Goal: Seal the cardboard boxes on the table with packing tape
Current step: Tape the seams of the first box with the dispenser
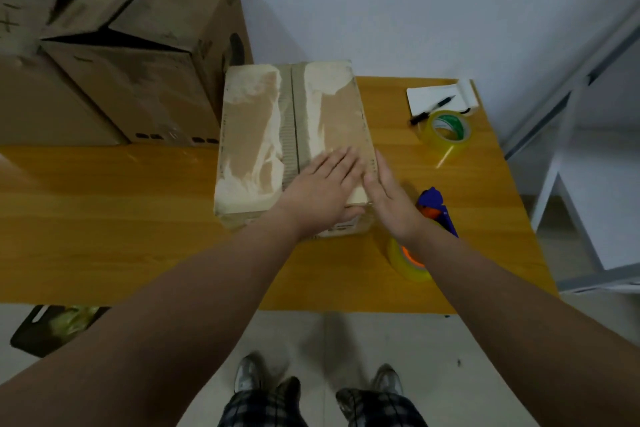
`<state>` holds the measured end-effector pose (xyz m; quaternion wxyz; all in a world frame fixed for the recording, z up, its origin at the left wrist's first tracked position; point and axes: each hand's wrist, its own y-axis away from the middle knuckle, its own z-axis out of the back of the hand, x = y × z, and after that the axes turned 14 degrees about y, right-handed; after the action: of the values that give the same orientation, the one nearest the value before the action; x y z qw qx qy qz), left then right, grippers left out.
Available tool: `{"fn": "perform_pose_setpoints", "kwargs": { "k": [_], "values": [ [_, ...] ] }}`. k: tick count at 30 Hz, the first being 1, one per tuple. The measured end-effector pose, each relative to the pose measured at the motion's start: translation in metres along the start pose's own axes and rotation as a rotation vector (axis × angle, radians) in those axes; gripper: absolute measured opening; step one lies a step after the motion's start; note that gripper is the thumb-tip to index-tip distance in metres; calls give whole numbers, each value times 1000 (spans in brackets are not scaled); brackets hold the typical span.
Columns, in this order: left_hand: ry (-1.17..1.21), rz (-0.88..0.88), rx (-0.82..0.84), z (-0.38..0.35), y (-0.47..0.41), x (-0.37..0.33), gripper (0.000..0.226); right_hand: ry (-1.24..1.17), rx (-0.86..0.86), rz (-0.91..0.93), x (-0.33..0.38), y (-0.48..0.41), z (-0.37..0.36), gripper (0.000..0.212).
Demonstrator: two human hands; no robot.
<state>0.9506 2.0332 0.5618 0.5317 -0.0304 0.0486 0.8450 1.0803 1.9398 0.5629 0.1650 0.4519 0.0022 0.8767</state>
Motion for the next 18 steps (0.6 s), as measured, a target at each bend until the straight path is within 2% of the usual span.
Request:
{"fn": "perform_pose_setpoints", "kwargs": {
  "k": [3,7,11,14,18],
  "values": [
    [-16,38,11,0,-1,-11,84,100,3,-35,0,-1,1,51],
    [-26,119,-56,9,-10,-27,83,-98,-36,-151,2,3,1,49],
    [-36,43,-51,5,0,-14,81,217,-46,-208,-10,-2,-3,49],
    [-35,14,3,7,28,22,79,475,-113,-282,-9,-9,-7,52],
    [-60,159,9,13,100,96,64,512,-206,-310,2,-9,-19,54]
  ]
}}
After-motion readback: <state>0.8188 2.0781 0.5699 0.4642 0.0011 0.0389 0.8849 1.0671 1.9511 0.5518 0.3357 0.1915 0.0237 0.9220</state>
